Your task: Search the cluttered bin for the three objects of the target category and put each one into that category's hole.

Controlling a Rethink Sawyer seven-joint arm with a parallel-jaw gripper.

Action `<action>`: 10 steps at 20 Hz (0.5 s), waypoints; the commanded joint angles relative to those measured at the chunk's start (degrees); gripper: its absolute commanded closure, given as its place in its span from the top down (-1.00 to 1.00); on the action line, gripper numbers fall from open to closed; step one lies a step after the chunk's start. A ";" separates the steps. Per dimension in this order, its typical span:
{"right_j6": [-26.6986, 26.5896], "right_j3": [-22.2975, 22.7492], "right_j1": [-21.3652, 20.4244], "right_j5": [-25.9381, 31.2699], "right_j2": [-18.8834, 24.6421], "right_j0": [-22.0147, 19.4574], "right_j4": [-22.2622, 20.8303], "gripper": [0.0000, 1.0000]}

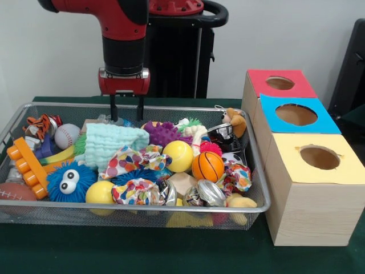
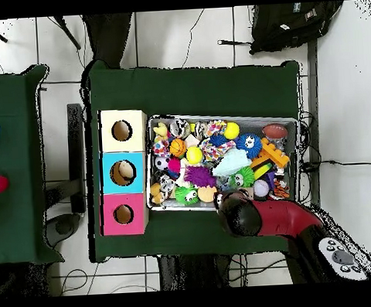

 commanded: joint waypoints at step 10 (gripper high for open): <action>-1.41 -3.63 -2.91 2.66 4.76 -2.43 -2.46 1.00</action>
